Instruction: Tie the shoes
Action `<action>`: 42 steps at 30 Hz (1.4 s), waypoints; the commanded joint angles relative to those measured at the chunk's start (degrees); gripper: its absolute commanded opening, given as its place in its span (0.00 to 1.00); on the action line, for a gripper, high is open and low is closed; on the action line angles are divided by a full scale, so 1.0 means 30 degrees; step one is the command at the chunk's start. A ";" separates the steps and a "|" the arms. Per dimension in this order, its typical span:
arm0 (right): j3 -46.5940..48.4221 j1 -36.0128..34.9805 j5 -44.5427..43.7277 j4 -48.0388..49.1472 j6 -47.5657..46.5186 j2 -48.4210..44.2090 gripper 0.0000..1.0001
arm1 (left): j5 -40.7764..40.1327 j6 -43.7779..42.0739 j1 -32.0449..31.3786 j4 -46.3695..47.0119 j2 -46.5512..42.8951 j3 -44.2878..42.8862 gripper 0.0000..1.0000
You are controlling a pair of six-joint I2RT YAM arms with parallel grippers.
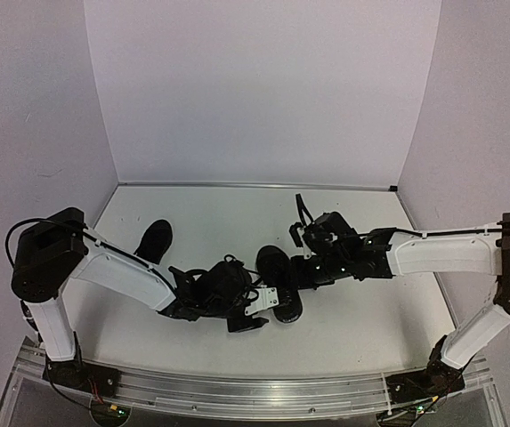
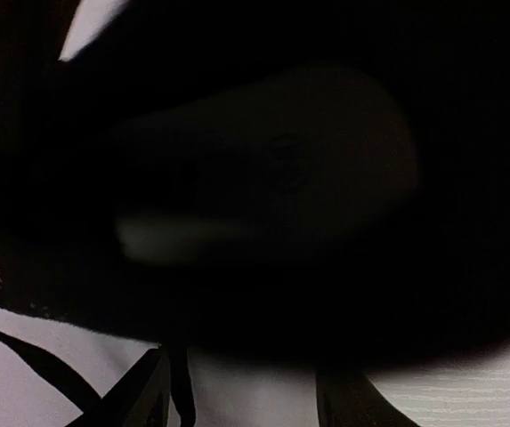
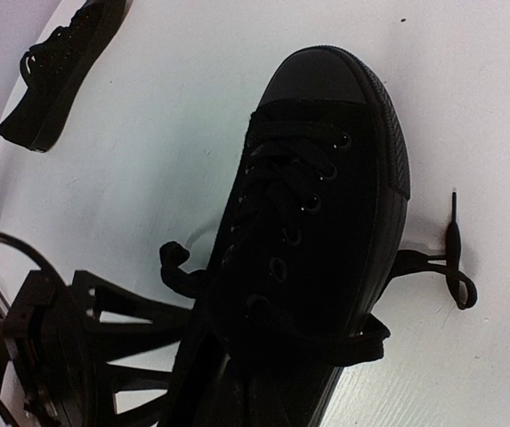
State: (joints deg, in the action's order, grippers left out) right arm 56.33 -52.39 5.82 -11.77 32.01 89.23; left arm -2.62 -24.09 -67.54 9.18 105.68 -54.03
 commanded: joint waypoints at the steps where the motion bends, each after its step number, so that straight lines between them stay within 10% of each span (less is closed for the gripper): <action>1: 0.0346 0.0092 -0.0393 0.1122 -0.0102 -0.1034 0.00 | 0.0757 -0.0331 0.1243 0.0308 0.0441 -0.0884 0.61; 11: 0.0322 0.0295 -0.0483 0.1107 -0.0009 -0.0889 0.00 | 0.4062 -0.0525 0.2534 -0.4385 0.1888 -0.2836 0.58; 29: -0.0234 0.0677 -0.0584 0.1086 0.0078 -0.1555 0.00 | 0.2363 0.1604 0.2719 -1.4758 -0.1128 -0.3196 0.54; 42: -0.0065 0.0659 -0.0164 0.1472 0.0236 -0.1414 0.00 | -0.1232 0.5352 0.2531 -0.1358 -0.2938 -0.0584 0.87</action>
State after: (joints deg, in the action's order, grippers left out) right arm 55.05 -50.65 5.65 -12.51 32.22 87.61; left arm -0.81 -13.04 -59.41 -9.48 93.46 -54.50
